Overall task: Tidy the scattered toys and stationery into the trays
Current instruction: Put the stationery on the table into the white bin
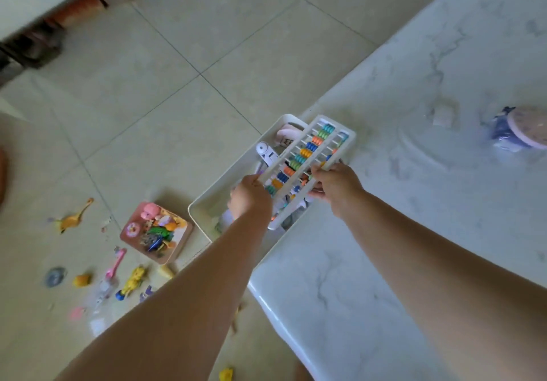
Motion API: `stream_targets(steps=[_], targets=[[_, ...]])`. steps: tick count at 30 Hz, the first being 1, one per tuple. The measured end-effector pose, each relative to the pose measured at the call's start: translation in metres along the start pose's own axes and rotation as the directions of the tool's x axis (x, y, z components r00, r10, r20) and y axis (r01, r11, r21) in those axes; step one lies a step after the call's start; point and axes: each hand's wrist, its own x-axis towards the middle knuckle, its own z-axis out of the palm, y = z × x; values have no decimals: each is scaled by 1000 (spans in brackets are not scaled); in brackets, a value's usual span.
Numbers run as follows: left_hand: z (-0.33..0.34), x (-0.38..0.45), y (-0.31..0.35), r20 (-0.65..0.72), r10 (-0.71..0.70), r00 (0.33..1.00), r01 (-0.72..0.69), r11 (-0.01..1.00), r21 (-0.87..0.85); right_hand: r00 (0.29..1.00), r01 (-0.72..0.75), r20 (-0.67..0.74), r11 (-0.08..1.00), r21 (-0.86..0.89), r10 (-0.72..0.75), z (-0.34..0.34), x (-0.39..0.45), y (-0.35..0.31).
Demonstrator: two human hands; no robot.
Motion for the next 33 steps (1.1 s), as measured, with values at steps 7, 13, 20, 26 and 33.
stream_targets(steps=[7,13,20,26,33], targets=[[-19,0,-28,-66,152,986,-124,941,316,947,-291,152,956,31,283,62,-1,22],[5,-9,-19,79,214,974,-228,913,338,998,51,61,832,-552,-21,39,2,26],[51,-20,32,181,358,916,-399,859,320,975,180,9,772,-610,-220,-28,7,-6],[110,-28,89,291,517,805,-590,742,317,943,118,-185,797,-592,-277,-91,25,-26],[189,-28,143,504,534,679,-710,653,263,892,-13,-388,846,-533,-231,-165,66,-45]])
